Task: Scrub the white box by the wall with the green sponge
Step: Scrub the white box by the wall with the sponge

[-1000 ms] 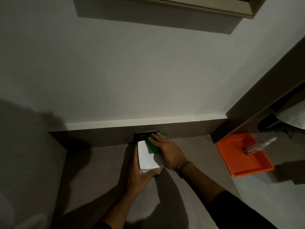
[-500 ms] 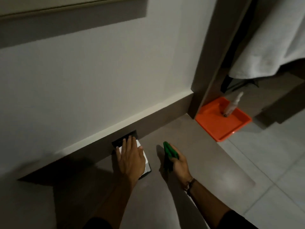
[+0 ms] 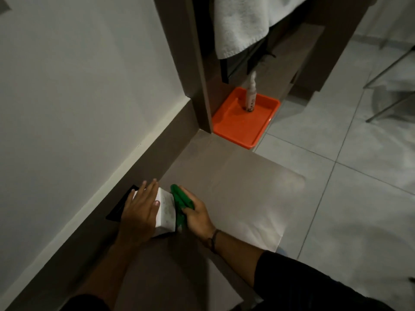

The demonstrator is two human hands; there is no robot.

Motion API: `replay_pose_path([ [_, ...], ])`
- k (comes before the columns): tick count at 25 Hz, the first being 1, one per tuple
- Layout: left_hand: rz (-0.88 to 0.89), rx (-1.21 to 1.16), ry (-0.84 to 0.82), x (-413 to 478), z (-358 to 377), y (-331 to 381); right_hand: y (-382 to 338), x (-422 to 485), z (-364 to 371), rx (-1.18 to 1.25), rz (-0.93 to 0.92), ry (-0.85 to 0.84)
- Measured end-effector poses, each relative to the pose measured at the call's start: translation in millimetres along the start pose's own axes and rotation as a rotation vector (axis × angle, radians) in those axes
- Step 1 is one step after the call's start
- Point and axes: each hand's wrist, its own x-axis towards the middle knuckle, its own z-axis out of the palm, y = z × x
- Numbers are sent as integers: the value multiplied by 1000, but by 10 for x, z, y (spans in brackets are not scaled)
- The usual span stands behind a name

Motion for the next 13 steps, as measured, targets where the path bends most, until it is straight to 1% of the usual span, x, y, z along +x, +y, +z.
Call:
replay_pose_path([
  [1,-61,-16,-36,11,-20,15,-9,56,100,-4,-16,-26],
  [2,-85,-18,-47,11,-20,22,-31,110,187,-8,-38,-44],
  [4,-78,-14,-72,12,-6,14,-16,151,303,-55,-108,-36],
  [7,-91,-26,-77,18,6,-1,295,-149,322,-333,-219,-3],
  [9,-84,-15,-65,5,34,-21,677,-519,279,-439,-193,-17],
  [11,-68,-10,-64,6,34,-18,860,-640,237,-461,-207,6],
  [13,-49,-7,-49,-10,43,-24,767,-377,295,-360,-210,10],
])
